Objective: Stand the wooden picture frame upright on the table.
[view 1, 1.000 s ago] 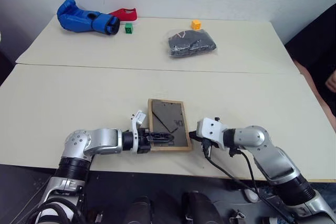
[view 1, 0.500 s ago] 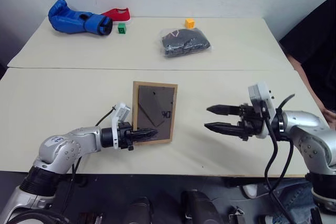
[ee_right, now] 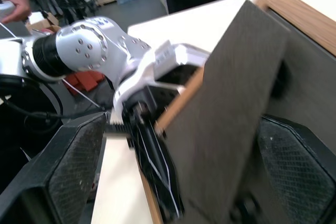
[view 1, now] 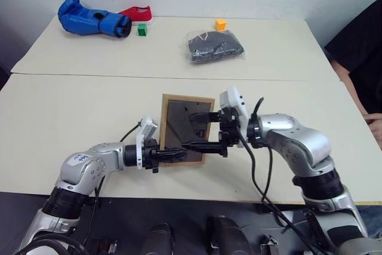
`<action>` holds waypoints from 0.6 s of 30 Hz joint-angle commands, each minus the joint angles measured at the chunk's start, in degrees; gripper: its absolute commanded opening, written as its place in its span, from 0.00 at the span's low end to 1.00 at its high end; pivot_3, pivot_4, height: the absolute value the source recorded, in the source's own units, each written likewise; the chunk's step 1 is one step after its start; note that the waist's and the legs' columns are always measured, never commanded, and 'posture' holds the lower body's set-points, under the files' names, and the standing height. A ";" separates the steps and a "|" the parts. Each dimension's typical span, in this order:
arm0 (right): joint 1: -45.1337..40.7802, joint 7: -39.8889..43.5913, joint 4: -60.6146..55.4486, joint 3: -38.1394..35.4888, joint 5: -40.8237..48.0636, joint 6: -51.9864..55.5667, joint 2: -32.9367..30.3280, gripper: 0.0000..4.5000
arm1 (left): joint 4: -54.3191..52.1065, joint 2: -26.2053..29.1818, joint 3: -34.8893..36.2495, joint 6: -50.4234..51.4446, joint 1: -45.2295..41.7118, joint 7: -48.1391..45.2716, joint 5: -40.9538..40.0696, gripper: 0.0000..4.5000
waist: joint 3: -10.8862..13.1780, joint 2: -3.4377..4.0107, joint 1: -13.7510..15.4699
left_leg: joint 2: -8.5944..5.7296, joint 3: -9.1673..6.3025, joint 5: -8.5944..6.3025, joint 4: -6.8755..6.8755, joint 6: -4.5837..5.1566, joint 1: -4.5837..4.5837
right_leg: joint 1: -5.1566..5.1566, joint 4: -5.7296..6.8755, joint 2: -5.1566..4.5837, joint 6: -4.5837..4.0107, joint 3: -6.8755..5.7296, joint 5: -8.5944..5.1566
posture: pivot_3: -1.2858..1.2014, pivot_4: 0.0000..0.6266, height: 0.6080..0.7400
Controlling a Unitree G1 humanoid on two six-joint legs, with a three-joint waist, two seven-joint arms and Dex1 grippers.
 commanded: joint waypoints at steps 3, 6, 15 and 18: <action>-0.75 0.45 0.37 1.37 -1.82 -2.69 1.57 1.00 | -1.69 -1.62 0.13 0.26 -0.49 -1.39 2.08 0.18 | 0.00 0.00 -0.21 | 0.00 -0.01 0.00 0.02 0.00 0.00 | 0.01 0.01 0.00 0.02 0.00 0.01 | 0.52 0.24 1.00; 0.45 3.66 -1.83 0.99 -0.09 -4.02 1.32 1.00 | -1.36 -2.52 1.87 4.12 -0.53 0.24 0.53 0.18 | 0.00 0.00 -0.12 | 0.00 -0.02 0.00 0.02 0.00 0.00 | 0.00 0.03 0.00 0.02 -0.01 0.01 | 0.52 0.24 1.00; 5.80 12.24 -5.26 0.50 -1.28 -10.66 -4.93 1.00 | 0.14 -4.58 6.44 11.31 -1.72 1.07 -1.61 0.18 | 0.00 0.00 -0.15 | -0.03 -0.21 -0.04 0.15 0.06 -0.36 | -0.08 -0.01 -0.01 0.13 -0.15 0.07 | 0.52 0.24 1.00; 6.89 12.60 -4.12 0.95 -4.74 -15.81 -5.78 1.00 | 0.04 -4.59 6.69 12.46 -1.73 0.26 -2.01 0.18 | 0.00 0.00 -0.26 | -0.03 -0.21 -0.01 0.15 0.02 -0.35 | -0.11 -0.06 0.00 0.13 -0.15 0.07 | 0.52 0.24 1.00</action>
